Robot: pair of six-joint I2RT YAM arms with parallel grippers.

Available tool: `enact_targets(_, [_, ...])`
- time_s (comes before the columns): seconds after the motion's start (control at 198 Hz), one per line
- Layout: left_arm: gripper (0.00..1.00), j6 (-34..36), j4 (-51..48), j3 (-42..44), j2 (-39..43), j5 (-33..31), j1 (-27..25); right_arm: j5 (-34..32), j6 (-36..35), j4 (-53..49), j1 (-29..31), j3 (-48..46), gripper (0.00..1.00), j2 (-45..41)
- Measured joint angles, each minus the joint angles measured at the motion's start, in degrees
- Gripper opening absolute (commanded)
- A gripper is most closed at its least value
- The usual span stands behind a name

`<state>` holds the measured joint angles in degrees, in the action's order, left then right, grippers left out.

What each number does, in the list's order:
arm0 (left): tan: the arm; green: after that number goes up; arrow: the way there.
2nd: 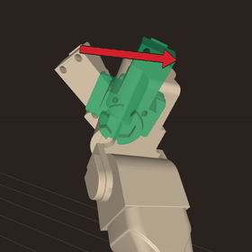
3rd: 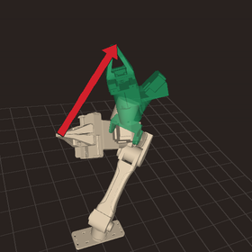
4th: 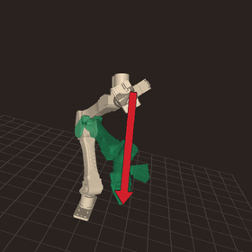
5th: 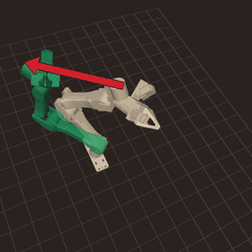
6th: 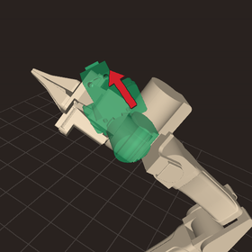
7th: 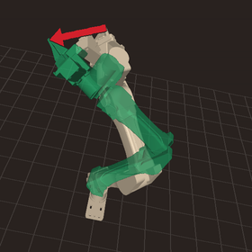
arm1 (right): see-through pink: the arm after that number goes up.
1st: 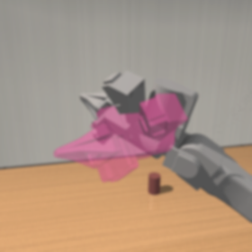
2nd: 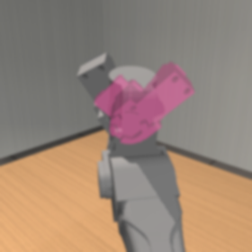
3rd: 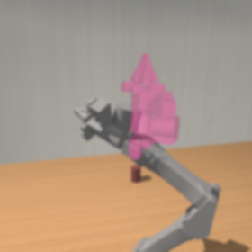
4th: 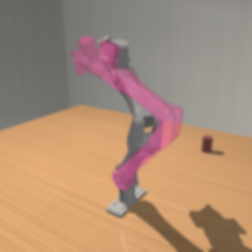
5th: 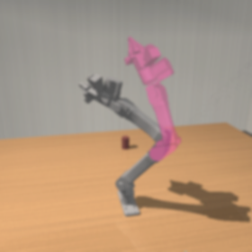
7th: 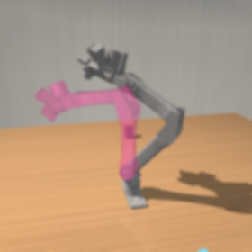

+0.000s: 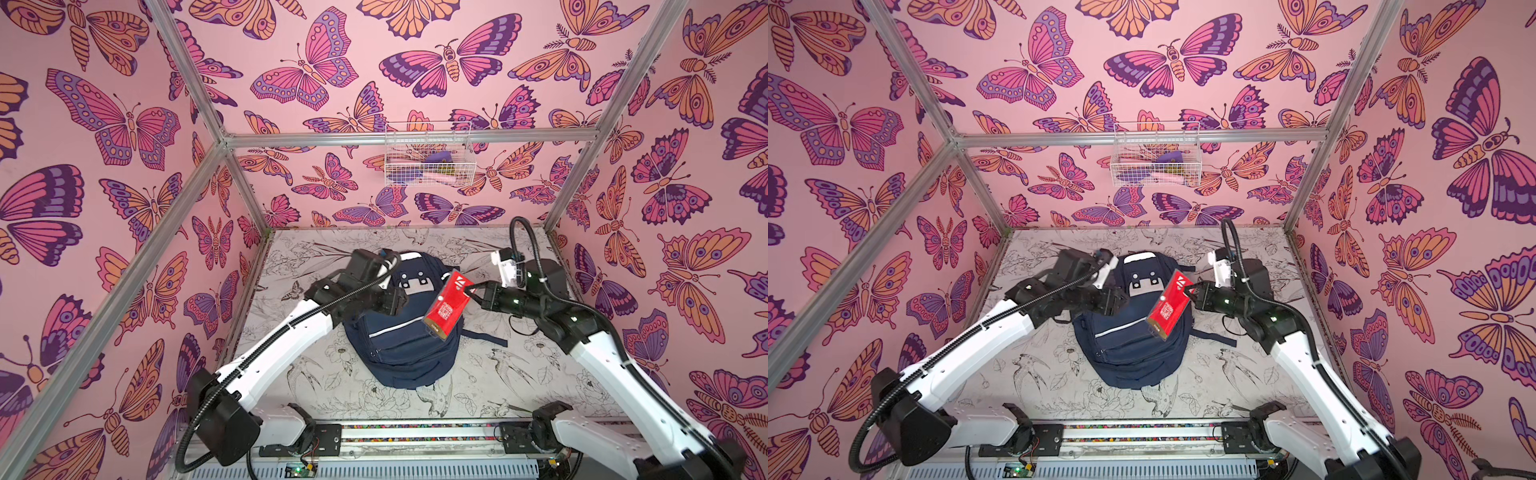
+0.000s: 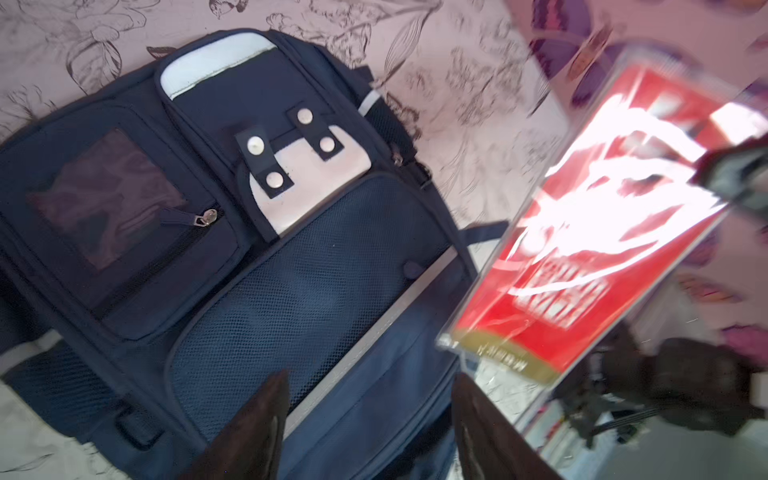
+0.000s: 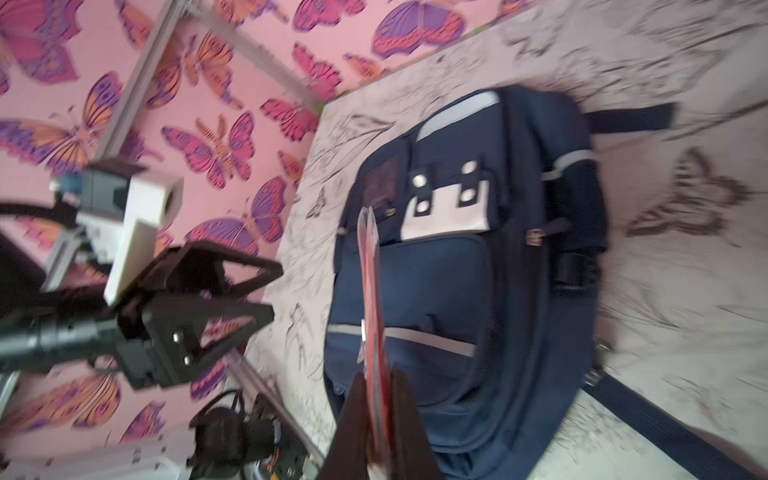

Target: Pack the student bag

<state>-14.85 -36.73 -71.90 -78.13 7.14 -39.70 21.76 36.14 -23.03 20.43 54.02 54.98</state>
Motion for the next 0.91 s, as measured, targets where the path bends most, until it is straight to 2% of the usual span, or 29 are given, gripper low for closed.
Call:
enact_targets(0.106, [0.74, 4.52, -2.34, -0.15, -3.61, -5.86, -6.69, -8.87, 4.63, -3.41, -0.15, -2.03, 0.0, -7.52])
enact_targets(0.207, [0.77, 8.24, -4.11, -0.17, -6.45, -10.12, -10.99, -13.81, 8.92, -7.02, -0.15, -4.66, 0.0, -13.0])
enact_targets(0.359, [0.77, 12.04, -5.75, -0.17, -10.21, -16.37, -15.87, -15.45, 13.97, -11.58, -0.15, -9.07, 0.0, -19.21])
enact_targets(0.475, [0.72, 13.16, -6.1, -0.28, -13.29, -20.87, -16.72, -14.62, 17.55, -13.35, -0.15, -11.26, 0.0, -23.28])
enact_targets(0.535, [0.65, 13.35, -6.64, -0.48, -14.86, -22.34, -16.72, -14.1, 18.82, -14.49, -0.13, -11.34, 0.0, -24.37])
enact_targets(0.586, [0.56, 13.64, -6.84, -0.63, -15.78, -23.32, -16.74, -13.88, 19.56, -15.04, -0.13, -11.34, 0.0, -24.85])
enact_targets(0.687, [0.25, 13.35, -7.34, -1.51, -16.68, -25.86, -17.14, -13.51, 21.16, -15.58, 0.09, -11.78, 0.0, -25.81])
enact_targets(0.732, [0.16, 12.94, -7.65, -2.23, -16.72, -27.02, -17.31, -13.33, 22.12, -15.47, 0.46, -12.59, 0.0, -26.62])
enact_targets(0.854, [0.0, 12.9, -8.5, -5.22, -16.72, -29.44, -17.29, -12.9, 24.55, -13.99, 1.92, -16.2, 0.0, -28.26])
enact_targets(0.914, [0.0, 12.9, -8.85, -6.78, -16.72, -29.68, -17.03, -12.76, 25.88, -12.48, 3.28, -17.97, 0.0, -28.11])
